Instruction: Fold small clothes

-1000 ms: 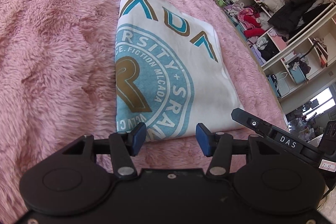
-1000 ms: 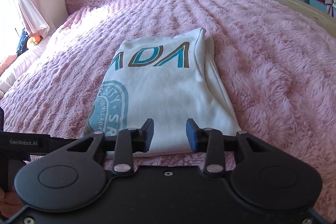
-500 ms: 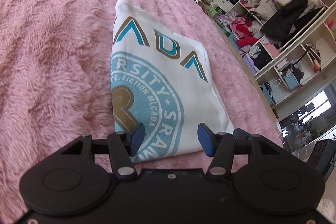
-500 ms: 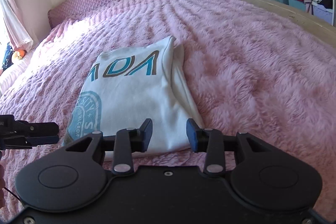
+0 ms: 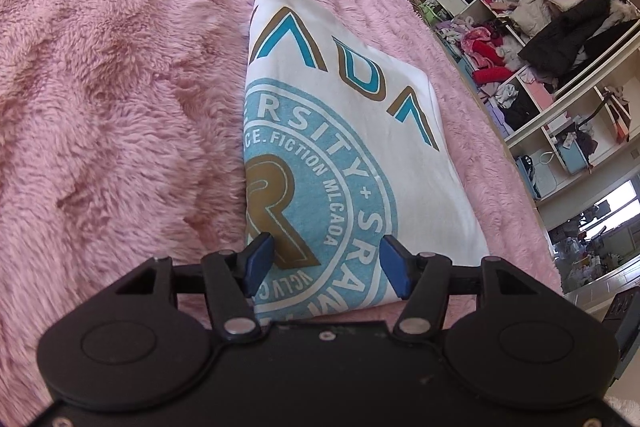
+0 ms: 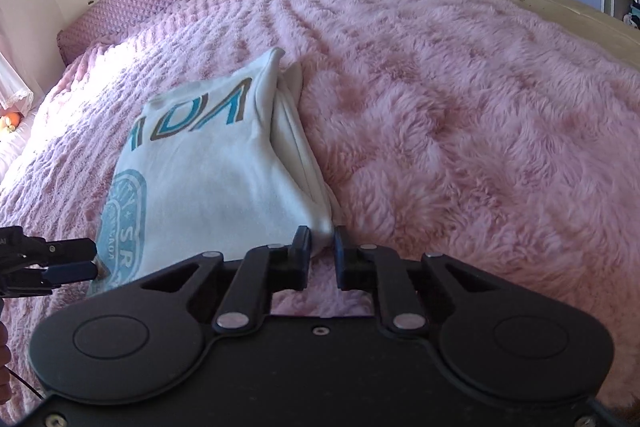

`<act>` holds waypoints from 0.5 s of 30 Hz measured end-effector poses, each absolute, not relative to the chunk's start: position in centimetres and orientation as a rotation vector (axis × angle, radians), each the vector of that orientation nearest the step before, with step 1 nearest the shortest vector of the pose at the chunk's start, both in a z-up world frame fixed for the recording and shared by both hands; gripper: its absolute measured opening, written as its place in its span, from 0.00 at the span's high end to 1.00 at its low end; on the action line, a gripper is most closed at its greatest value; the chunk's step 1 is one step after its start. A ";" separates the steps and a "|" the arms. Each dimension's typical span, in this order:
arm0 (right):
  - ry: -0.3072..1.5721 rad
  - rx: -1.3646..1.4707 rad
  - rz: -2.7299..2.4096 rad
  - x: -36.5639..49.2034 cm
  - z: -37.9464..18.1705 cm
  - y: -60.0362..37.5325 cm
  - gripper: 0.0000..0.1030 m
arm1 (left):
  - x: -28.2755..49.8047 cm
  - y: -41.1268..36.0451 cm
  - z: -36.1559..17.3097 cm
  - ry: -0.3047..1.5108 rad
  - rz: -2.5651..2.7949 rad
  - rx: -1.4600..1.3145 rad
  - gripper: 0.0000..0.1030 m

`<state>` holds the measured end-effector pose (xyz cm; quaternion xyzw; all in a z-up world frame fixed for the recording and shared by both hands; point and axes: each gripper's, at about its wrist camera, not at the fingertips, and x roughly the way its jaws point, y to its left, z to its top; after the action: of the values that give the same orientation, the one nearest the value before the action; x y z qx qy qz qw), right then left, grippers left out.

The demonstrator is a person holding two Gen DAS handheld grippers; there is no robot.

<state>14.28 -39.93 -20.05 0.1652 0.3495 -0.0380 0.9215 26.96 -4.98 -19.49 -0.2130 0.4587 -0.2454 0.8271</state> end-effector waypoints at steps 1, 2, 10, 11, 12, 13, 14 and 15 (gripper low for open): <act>0.741 0.347 -0.078 14.5 -20.5 -40.1 0.92 | 27.0 -5.0 -19.5 0.980 -0.521 -0.451 0.43; 0.739 0.352 -0.084 14.4 -20.5 -40.2 0.91 | 27.0 -5.1 -19.2 0.982 -0.522 -0.448 0.43; 0.547 0.344 0.014 16.1 -15.5 -38.8 0.77 | 29.2 -5.6 -16.3 0.893 -0.552 -0.433 0.42; 0.543 0.338 0.035 17.0 -15.4 -38.3 0.77 | 29.9 -6.0 -16.4 0.894 -0.554 -0.438 0.42; 0.549 0.329 0.061 18.1 -15.5 -37.8 0.77 | 30.6 -6.3 -16.5 0.902 -0.556 -0.444 0.42; 0.567 0.333 0.073 19.1 -15.9 -37.5 0.77 | 31.1 -6.7 -16.7 0.911 -0.555 -0.444 0.42; 0.597 0.346 0.077 19.8 -16.4 -37.4 0.77 | 31.6 -7.1 -17.1 0.923 -0.552 -0.435 0.42; 0.638 0.361 0.070 20.5 -17.2 -37.4 0.77 | 32.1 -7.4 -17.7 0.939 -0.546 -0.418 0.42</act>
<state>20.55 -37.39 -17.24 0.1765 0.3118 0.0340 0.9330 32.09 -7.43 -17.65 -0.1973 0.4433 -0.2579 0.8355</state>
